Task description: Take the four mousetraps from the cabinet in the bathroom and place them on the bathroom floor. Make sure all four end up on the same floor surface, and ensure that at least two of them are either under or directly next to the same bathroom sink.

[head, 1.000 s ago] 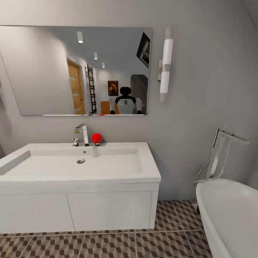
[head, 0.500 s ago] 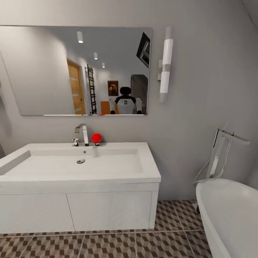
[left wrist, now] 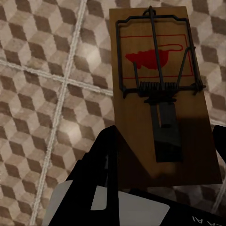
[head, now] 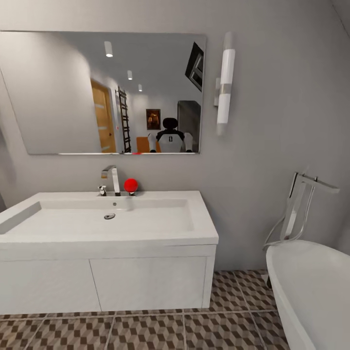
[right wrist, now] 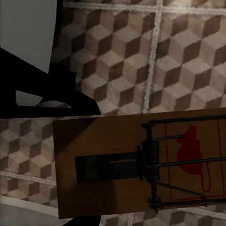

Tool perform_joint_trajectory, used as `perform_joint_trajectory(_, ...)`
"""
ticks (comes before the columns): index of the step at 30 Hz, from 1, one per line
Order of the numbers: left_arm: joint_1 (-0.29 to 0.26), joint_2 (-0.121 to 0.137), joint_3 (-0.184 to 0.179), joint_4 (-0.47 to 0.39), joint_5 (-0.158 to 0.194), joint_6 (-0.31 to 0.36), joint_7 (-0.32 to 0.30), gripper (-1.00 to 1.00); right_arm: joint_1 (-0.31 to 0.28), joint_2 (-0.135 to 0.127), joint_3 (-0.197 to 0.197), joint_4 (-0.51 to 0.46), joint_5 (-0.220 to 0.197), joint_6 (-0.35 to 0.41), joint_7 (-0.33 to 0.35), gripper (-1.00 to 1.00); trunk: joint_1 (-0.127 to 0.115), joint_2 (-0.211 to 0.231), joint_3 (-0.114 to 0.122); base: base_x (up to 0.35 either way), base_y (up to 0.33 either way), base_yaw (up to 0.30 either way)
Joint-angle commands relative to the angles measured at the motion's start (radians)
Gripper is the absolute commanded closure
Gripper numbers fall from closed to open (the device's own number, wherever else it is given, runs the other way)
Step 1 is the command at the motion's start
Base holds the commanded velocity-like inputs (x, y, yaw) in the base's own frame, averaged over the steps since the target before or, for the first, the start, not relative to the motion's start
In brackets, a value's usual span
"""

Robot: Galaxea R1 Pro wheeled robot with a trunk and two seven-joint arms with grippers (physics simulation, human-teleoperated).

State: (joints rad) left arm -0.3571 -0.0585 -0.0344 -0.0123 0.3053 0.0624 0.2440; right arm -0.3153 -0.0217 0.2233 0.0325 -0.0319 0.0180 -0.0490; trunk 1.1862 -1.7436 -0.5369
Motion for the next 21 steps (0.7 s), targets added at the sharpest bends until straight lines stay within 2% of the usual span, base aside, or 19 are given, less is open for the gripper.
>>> perform_joint_trajectory(1,0.0,0.0,-0.004,-0.001,0.003,0.005,0.006,1.0,-0.001,0.0,0.008,0.001,-0.005,0.002,0.0,1.0,0.0,-0.001,-0.001,0.0,0.0,0.0)
perform_joint_trajectory(12,0.0,-0.001,-0.005,-0.001,0.005,0.005,0.014,1.0,-0.001,0.002,0.01,0.001,-0.005,0.002,0.0,1.0,0.0,-0.001,-0.001,0.0,0.0,0.0)
perform_joint_trajectory(21,0.0,-0.003,-0.006,0.0,0.006,0.007,0.017,1.0,-0.001,0.002,0.01,0.001,-0.005,0.002,0.0,1.0,0.034,-0.064,-0.029,0.0,0.0,0.0)
